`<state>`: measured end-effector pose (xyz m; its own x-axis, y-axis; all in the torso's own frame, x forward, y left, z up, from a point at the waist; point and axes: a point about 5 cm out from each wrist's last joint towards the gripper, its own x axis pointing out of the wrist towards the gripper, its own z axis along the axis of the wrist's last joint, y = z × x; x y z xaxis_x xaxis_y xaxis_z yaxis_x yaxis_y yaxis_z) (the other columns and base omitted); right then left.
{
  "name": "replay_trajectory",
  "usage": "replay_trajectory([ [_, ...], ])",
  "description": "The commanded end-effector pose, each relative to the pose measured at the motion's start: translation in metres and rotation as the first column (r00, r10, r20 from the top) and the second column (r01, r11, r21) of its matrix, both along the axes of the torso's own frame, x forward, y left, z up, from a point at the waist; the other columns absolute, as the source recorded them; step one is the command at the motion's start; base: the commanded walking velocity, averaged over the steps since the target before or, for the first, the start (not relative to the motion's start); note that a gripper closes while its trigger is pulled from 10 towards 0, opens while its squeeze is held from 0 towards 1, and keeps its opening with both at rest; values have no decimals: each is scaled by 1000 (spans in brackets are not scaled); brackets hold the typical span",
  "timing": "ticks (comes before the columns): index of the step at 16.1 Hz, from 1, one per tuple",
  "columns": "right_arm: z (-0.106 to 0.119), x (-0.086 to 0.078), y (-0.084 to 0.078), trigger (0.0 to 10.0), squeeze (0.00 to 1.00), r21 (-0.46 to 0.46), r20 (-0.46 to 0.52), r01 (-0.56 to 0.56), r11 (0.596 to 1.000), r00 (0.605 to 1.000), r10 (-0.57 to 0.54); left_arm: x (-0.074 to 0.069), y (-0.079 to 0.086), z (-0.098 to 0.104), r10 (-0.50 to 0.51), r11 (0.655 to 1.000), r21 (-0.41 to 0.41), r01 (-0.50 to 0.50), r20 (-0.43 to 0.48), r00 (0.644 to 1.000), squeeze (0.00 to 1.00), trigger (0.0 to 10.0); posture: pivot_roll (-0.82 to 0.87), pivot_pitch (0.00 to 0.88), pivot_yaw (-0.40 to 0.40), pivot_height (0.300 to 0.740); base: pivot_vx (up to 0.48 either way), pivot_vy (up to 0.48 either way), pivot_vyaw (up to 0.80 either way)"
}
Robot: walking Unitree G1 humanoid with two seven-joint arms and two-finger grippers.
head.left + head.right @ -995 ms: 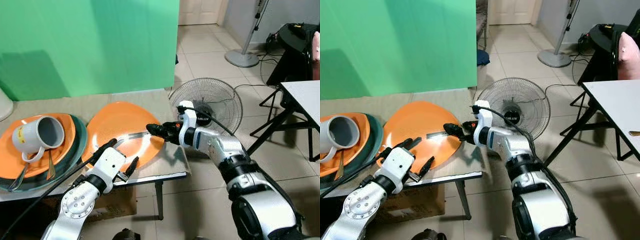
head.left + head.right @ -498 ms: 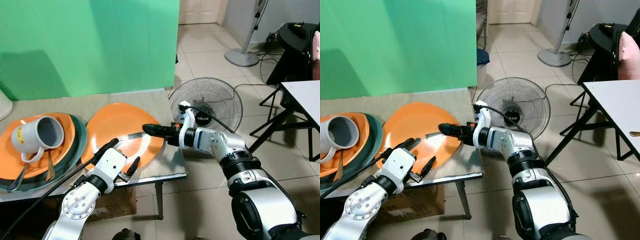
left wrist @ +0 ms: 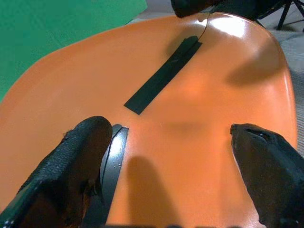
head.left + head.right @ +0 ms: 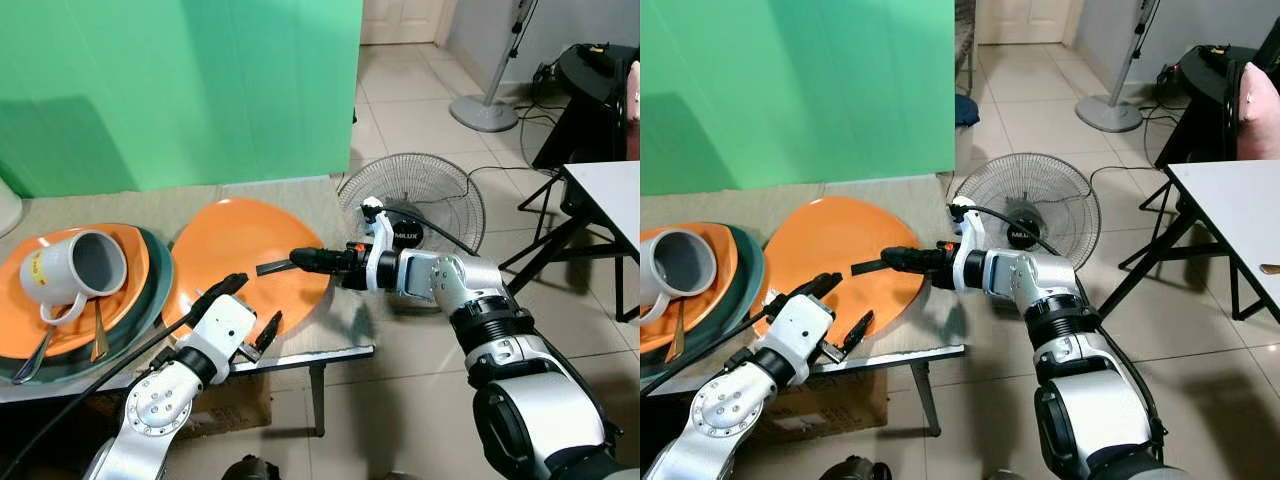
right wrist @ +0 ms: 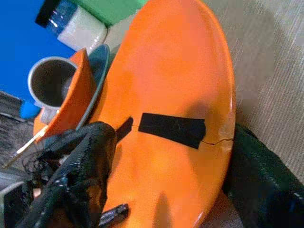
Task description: Setting the table
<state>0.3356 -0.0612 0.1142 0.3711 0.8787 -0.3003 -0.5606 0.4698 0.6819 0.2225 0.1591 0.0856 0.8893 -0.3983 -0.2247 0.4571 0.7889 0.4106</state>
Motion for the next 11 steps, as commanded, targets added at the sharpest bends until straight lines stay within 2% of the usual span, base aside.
replay_trajectory([
  [1,4,-4,9,0,0,2,18,-61,998,998,61,-2,1,-11,1,999,36,1,-51,999,0,10000,-2,73,-3,740,0,0,0],
  [3,0,-7,10,0,0,-26,11,-77,997,997,77,0,1,-8,4,999,33,-2,-33,999,0,10000,-2,73,-3,740,0,0,0],
  [5,-12,-7,6,0,0,-99,-27,-28,995,999,25,1,1,-7,1,999,41,0,-22,1000,0,10000,-2,69,-3,740,0,0,0],
  [11,-10,-4,3,0,0,-38,-70,36,999,997,-38,3,2,-4,-2,999,45,2,-7,1000,0,10000,-1,71,-1,740,0,0,0],
])
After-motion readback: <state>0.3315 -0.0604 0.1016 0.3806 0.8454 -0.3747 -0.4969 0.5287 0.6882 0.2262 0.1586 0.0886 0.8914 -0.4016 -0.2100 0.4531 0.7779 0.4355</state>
